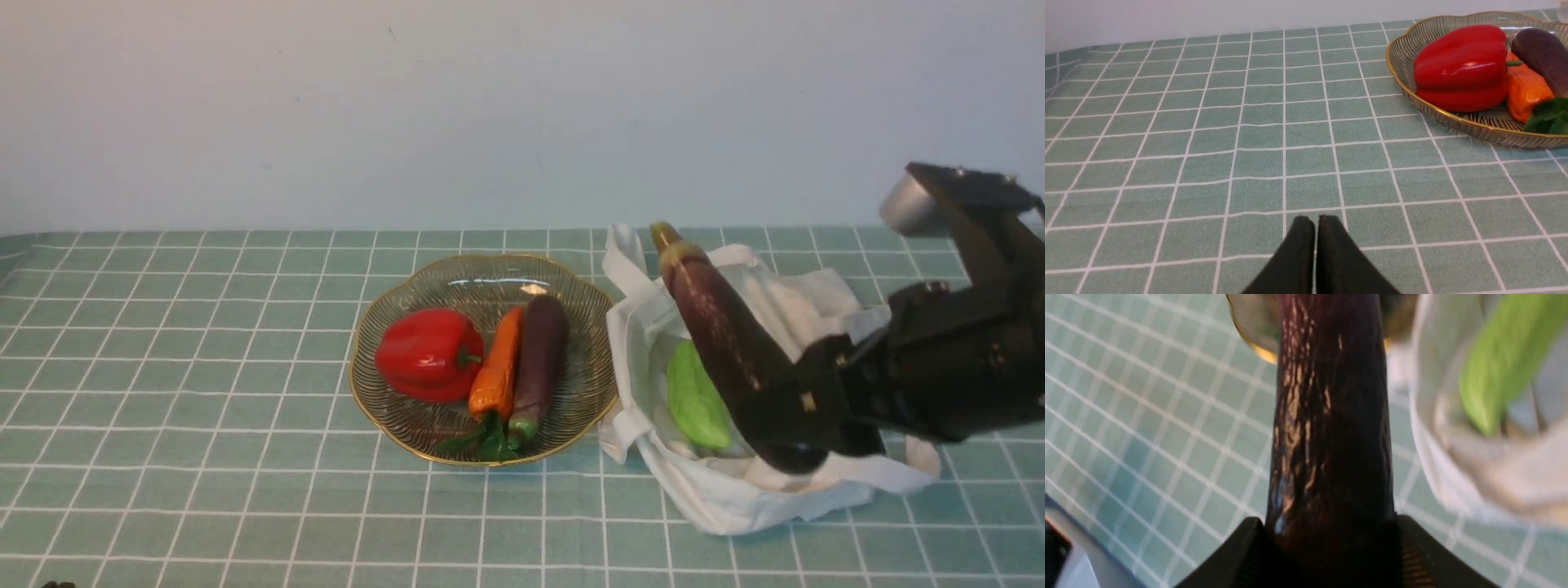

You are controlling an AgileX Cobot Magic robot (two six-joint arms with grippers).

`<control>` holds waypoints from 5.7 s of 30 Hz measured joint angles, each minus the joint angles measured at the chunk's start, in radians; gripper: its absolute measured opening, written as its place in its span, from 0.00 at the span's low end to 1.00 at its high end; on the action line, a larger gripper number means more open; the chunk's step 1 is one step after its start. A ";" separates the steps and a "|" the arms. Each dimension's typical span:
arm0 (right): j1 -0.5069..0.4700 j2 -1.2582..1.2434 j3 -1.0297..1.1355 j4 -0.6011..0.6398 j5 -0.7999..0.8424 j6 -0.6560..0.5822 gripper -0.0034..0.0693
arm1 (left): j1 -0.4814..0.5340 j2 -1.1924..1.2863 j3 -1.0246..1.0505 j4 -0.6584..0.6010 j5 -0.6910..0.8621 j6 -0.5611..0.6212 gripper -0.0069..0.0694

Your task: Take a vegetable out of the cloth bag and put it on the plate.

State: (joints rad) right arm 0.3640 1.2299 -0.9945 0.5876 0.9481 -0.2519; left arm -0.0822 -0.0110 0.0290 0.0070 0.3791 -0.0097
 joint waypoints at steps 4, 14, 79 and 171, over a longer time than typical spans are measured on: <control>0.009 0.164 -0.093 0.094 -0.075 -0.056 0.54 | 0.000 0.000 0.000 0.000 0.000 0.000 0.09; 0.142 0.568 -0.288 0.136 -0.320 -0.077 0.54 | 0.000 0.000 0.000 0.000 0.000 0.000 0.09; 0.112 -0.662 -0.272 -0.657 0.162 0.252 0.03 | 0.000 0.000 0.000 0.000 0.000 0.000 0.09; -0.324 -1.240 1.020 -0.640 -0.589 0.267 0.03 | 0.000 0.000 0.000 0.000 0.000 0.000 0.09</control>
State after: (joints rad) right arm 0.0398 -0.0105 0.0258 -0.0521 0.3594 0.0153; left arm -0.0822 -0.0110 0.0290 0.0070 0.3791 -0.0097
